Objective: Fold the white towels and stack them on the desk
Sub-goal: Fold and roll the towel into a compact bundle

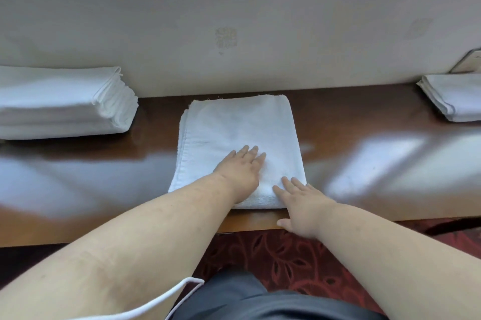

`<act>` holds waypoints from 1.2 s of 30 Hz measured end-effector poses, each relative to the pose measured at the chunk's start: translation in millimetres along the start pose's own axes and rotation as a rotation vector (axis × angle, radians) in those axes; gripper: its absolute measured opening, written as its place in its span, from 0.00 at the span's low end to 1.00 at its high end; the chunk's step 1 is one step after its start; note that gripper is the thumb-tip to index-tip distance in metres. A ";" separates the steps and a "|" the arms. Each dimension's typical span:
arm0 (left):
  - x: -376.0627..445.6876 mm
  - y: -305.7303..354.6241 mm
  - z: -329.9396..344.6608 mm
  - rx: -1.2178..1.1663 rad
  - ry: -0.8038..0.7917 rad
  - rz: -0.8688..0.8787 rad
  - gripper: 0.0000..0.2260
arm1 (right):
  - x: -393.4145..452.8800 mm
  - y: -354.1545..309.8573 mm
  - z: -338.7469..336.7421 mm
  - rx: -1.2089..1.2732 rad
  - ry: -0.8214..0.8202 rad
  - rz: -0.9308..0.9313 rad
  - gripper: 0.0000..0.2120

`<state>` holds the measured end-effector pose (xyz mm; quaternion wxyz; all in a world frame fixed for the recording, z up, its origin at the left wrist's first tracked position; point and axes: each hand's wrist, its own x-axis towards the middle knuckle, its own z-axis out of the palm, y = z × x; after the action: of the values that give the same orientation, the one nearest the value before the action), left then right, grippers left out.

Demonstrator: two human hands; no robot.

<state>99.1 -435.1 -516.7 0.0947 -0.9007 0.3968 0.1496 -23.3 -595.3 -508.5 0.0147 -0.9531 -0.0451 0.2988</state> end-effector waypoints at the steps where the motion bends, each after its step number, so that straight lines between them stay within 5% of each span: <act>1: 12.2 -3.8 2.3 -0.040 -0.003 0.037 0.27 | 1.3 -0.1 0.6 -0.025 -0.001 0.001 0.42; 10: 75.4 -80.7 14.0 -0.227 0.016 -0.270 0.33 | -1.0 1.3 -10.1 -0.055 -0.056 -0.033 0.42; 14: 90.5 -72.7 -3.4 -0.227 -0.051 -0.421 0.31 | 9.9 -4.7 -39.4 -0.052 -0.086 0.075 0.32; 18: 90.7 -53.0 -5.6 -0.282 0.057 -0.311 0.28 | 49.6 -3.8 -65.6 0.159 0.179 0.136 0.21; 21: 69.8 -57.8 14.6 -0.262 0.141 -0.138 0.26 | 83.1 -7.4 -61.1 0.230 0.325 0.036 0.24; 25: 48.1 -94.8 36.0 -0.235 0.128 -0.347 0.29 | 112.2 0.6 -45.4 0.158 0.192 -0.009 0.32; 29: 45.9 -116.3 27.0 -0.216 0.053 -0.585 0.30 | 134.6 5.3 -55.8 0.143 0.402 0.074 0.26; 33: 65.4 -95.1 15.9 -0.229 0.214 -0.209 0.29 | 176.1 -12.6 -80.3 0.133 0.448 -0.049 0.25; 36: 76.5 -114.1 22.9 -0.249 0.158 -0.264 0.29 | 196.6 11.6 -80.5 0.102 0.346 -0.012 0.34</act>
<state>228.5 -404.9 -558.6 -0.0301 -0.9586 0.2598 0.1125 184.3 -588.3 -554.7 0.0724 -0.9881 -0.0322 0.1322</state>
